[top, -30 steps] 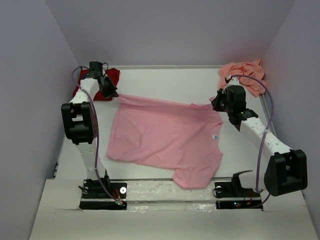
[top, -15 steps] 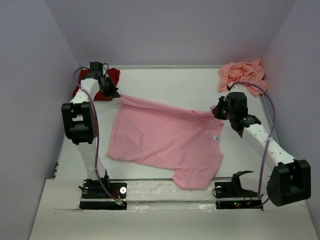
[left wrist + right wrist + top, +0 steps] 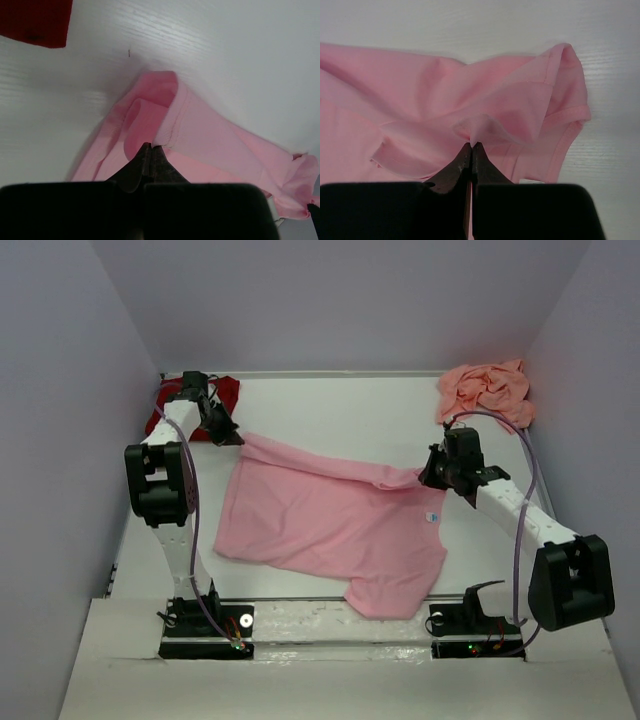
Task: Fold and stack the t-shirts
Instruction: Fold the tshirt
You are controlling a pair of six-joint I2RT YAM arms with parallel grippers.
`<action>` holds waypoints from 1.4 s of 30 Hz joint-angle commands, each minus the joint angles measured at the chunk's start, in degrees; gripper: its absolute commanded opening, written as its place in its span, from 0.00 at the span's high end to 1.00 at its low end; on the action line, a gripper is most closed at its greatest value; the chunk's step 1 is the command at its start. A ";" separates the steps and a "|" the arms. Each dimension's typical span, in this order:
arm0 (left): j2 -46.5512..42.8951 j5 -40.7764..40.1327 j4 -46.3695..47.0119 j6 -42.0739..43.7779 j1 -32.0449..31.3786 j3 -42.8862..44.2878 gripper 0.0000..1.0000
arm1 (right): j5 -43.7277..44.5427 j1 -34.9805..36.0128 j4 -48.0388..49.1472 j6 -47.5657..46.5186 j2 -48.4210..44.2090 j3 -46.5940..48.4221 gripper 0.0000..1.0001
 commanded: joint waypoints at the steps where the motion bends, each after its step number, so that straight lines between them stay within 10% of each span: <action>1: -3.59 2.63 -1.51 -0.25 0.16 -2.68 1.00 | -1.61 0.43 -1.81 0.98 1.36 2.85 1.00; 42: -11.85 1.14 -8.36 1.16 0.51 -11.38 1.00 | 1.81 0.96 -14.12 -0.07 11.21 8.92 1.00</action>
